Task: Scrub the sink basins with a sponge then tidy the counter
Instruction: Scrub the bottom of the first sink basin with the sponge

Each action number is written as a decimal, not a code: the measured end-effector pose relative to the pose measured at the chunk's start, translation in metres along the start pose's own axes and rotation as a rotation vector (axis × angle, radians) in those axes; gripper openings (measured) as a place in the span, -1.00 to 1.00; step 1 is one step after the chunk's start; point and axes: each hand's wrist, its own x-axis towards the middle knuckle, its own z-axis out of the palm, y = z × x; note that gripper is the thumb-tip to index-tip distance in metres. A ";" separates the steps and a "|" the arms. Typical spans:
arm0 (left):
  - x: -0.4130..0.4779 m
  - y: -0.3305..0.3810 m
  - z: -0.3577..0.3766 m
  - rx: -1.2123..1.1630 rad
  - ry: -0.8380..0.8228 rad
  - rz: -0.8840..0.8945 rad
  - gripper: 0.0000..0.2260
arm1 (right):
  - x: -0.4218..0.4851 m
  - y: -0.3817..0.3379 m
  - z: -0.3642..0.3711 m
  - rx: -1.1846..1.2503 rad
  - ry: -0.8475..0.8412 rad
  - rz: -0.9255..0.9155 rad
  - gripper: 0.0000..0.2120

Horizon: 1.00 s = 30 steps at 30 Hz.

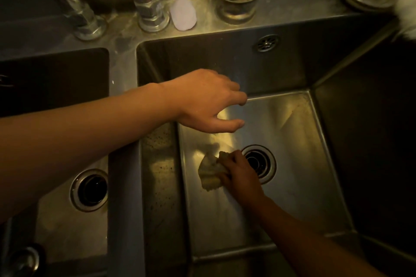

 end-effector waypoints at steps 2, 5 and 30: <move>0.000 0.000 0.000 -0.006 0.011 0.002 -0.43 | 0.002 -0.002 -0.010 0.104 0.045 0.013 -0.60; 0.000 -0.001 0.000 -0.009 0.032 0.011 -0.44 | 0.022 -0.005 -0.029 0.234 0.170 0.044 -0.65; -0.001 -0.003 0.002 -0.017 0.095 -0.002 -0.43 | 0.045 0.072 -0.090 0.102 0.347 0.243 -0.61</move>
